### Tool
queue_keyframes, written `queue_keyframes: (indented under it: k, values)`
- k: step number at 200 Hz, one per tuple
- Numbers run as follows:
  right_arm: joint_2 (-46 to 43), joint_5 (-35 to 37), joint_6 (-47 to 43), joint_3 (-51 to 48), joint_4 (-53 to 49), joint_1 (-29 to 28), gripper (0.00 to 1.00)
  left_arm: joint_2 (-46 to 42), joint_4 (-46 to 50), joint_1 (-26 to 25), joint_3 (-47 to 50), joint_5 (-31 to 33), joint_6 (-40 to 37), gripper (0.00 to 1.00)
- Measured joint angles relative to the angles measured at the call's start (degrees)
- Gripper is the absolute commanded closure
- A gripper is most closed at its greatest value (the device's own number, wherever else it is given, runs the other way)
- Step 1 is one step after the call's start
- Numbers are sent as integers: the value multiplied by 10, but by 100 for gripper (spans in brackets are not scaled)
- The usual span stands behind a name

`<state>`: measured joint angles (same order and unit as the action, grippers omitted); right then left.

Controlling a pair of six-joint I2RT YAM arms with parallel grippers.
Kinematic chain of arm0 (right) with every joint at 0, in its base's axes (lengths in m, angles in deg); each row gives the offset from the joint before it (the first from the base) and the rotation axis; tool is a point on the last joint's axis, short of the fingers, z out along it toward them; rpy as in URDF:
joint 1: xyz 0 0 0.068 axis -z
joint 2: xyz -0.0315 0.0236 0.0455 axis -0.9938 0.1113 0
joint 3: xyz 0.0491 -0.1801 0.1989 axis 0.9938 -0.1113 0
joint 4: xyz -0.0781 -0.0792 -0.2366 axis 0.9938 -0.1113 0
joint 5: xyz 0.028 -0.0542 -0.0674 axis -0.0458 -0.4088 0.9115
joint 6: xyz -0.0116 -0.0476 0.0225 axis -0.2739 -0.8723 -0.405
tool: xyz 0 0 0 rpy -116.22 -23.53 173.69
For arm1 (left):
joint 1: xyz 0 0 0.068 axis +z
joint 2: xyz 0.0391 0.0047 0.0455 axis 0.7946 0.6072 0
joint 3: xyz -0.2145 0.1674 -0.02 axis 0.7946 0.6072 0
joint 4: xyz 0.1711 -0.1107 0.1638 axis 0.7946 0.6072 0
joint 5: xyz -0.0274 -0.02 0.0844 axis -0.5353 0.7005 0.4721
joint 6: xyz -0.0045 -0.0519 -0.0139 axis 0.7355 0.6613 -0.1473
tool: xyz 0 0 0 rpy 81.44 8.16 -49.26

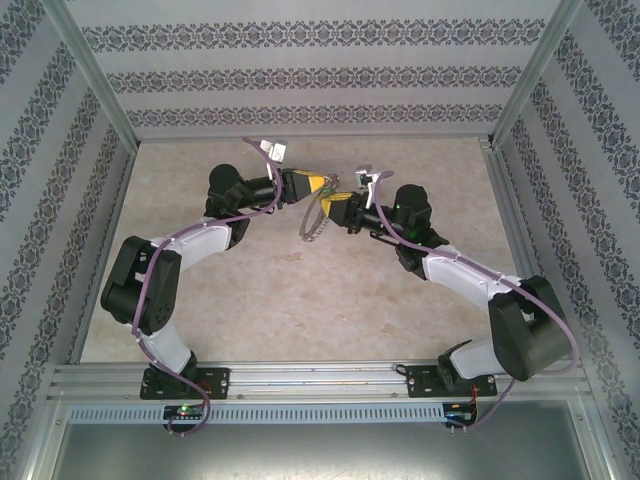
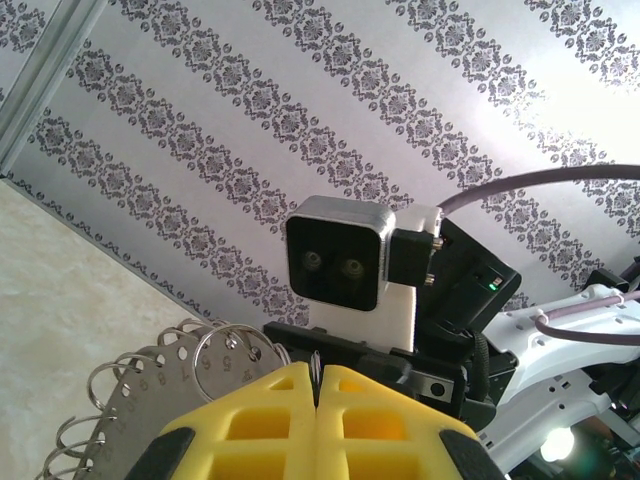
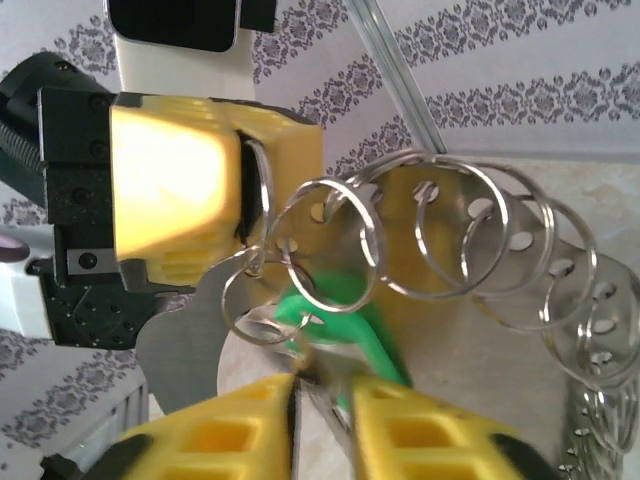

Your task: Put the keys on the keyring

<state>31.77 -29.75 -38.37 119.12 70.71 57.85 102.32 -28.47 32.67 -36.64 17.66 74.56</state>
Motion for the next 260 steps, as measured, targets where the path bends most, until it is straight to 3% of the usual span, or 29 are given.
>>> queue_keyframes:
  k: [14,92,105,138,181,260]
  values:
    - [1,-5,-1,0,2,0,100,0,0,0,0,2,0,100]
    - [0,-10,-2,1,4,-3,100,0,0,-3,0,3,0,100]
    - [0,-11,-1,1,4,-3,87,0,0,-3,0,2,0,100]
    - [0,-9,-2,1,4,-3,83,0,0,-3,0,2,0,100]
    - [0,-2,2,0,4,-3,72,0,0,-4,0,3,0,100]
    - [-3,29,11,-16,23,-3,72,0,0,-14,-5,5,0,100]
